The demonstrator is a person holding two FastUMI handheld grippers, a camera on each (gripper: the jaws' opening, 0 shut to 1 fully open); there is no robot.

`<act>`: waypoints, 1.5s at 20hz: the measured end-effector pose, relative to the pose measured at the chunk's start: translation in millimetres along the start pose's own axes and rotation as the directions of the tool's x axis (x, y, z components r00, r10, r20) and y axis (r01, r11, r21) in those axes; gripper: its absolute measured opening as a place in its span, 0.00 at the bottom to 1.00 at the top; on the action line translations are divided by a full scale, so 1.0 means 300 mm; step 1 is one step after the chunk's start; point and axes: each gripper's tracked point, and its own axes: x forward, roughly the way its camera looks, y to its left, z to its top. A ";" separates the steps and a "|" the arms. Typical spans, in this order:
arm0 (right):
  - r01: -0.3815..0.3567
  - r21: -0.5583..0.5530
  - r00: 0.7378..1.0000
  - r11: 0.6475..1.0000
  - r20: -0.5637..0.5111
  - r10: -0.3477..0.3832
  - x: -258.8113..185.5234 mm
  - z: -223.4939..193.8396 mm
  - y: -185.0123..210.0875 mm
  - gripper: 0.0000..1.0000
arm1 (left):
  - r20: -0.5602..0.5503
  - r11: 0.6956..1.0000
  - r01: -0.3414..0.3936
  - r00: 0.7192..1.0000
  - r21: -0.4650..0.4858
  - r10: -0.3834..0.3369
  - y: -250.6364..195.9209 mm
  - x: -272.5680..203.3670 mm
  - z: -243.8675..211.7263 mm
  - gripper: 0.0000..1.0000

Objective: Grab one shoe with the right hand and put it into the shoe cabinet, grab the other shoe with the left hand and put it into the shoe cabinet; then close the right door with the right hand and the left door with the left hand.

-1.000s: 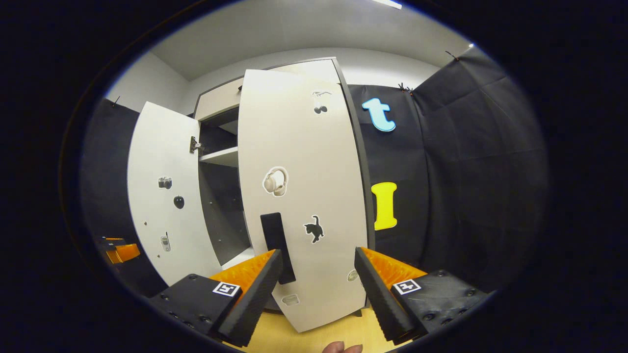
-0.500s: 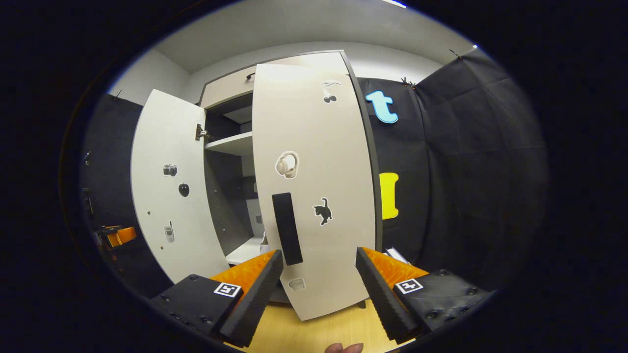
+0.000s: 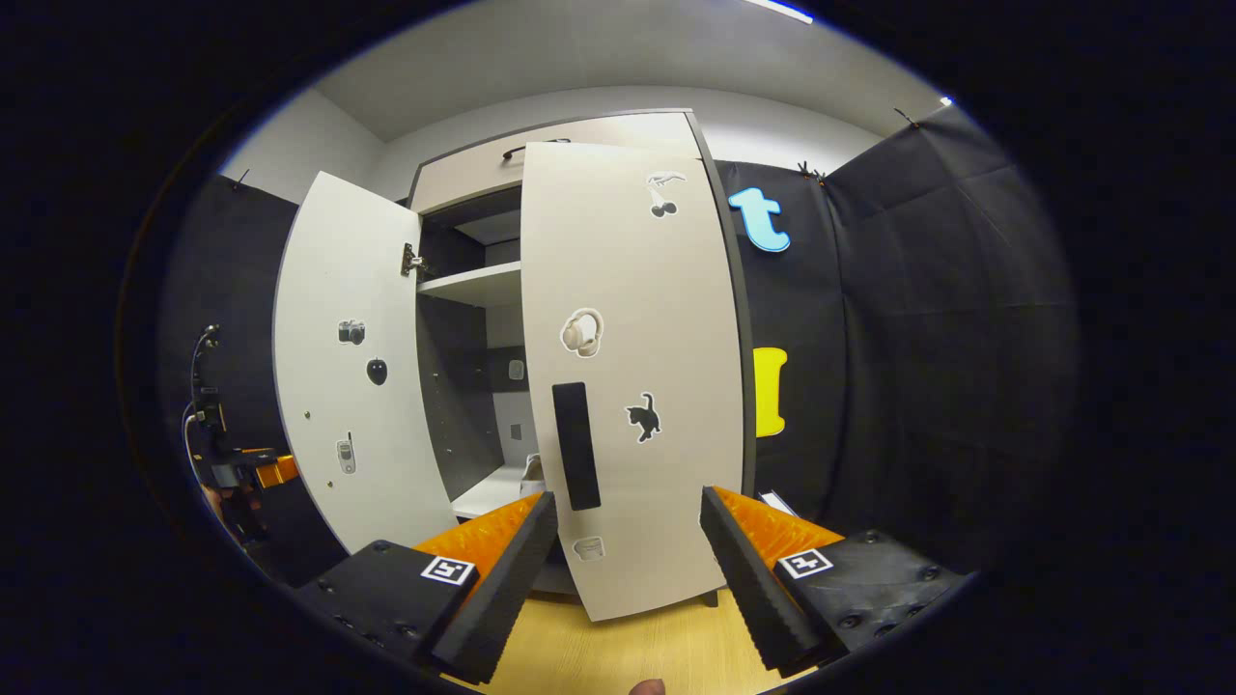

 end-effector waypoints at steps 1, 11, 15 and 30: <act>0.009 -0.002 1.000 1.000 0.000 -0.009 -0.008 0.000 -0.011 0.98 | 0.010 1.000 -0.006 1.000 0.004 0.006 -0.004 0.002 0.008 0.94; 0.022 -0.038 1.000 0.999 -0.012 -0.022 -0.075 0.002 -0.066 0.98 | 0.016 0.999 -0.035 0.999 -0.019 0.035 -0.096 -0.051 0.019 0.94; 0.022 -0.035 1.000 0.999 -0.011 -0.023 -0.089 0.014 -0.114 0.98 | 0.019 1.000 0.014 1.000 -0.014 -0.014 -0.209 -0.071 0.019 0.93; 0.059 0.000 0.998 0.998 -0.023 -0.059 -0.174 0.043 -0.289 0.98 | 0.051 0.971 0.238 0.970 0.007 -0.238 -0.745 -0.161 0.116 0.93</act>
